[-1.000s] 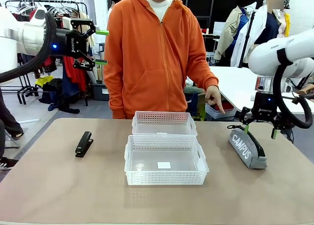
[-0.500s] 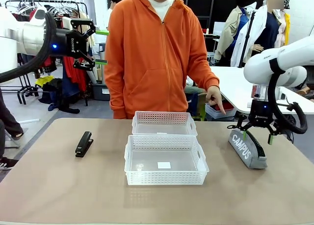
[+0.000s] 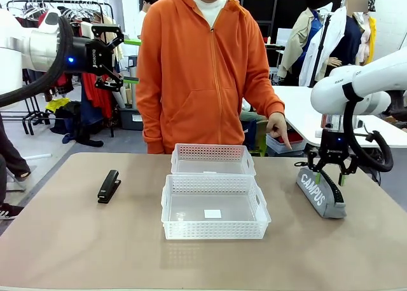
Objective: Distribute items into two baskets.
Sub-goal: Pick up the Pencil pouch that the person points to.
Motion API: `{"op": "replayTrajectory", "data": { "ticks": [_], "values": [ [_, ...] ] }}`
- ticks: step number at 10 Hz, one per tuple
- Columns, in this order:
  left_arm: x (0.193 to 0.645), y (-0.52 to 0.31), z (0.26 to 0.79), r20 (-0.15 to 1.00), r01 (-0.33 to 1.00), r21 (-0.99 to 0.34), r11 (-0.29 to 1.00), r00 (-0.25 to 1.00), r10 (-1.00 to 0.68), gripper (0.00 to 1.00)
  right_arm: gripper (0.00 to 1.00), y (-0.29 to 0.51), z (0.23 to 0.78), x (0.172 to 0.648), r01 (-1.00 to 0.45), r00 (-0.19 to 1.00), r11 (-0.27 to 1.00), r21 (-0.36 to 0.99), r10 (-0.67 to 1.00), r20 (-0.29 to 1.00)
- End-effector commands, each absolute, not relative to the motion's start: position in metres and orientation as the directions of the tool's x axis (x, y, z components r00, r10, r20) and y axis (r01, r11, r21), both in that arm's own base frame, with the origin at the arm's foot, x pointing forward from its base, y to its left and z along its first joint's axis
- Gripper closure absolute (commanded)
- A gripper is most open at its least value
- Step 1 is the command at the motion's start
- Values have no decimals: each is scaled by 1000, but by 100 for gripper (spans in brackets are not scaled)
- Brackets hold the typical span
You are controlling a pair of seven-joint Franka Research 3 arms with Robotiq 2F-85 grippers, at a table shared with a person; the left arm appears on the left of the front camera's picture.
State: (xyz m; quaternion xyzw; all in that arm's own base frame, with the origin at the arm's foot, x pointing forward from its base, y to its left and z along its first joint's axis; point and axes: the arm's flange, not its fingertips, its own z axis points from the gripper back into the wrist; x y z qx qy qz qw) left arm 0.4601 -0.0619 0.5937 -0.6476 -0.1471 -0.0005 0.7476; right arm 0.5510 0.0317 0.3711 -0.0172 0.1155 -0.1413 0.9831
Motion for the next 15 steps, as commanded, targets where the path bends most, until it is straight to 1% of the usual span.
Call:
{"op": "replayTrajectory", "data": {
  "ticks": [1, 7, 10, 12, 13, 15],
  "values": [
    [459, -62, 595, 225, 195, -967, 163, 956, 191, 0, 100, 29, 373, 552, 233, 950, 971, -50, -238, -203],
    [459, -62, 595, 225, 195, -967, 163, 956, 191, 0, 100, 31, 370, 552, 225, 953, 973, -46, -230, -198],
    [459, -62, 595, 225, 195, -967, 163, 956, 191, 0, 100, 36, 392, 545, 214, 957, 977, 11, -208, -205],
    [459, -62, 595, 225, 195, -967, 163, 956, 191, 0, 100, 46, 432, 533, 185, 964, 980, 70, -167, -206],
    [459, -62, 595, 225, 195, -967, 163, 956, 191, 0, 100, 50, 454, 527, 184, 962, 980, 83, -162, -220],
    [459, -62, 595, 225, 195, -967, 163, 956, 191, 0, 100, 60, 508, 512, 146, 974, 986, 82, -129, -184]
  ]
}}
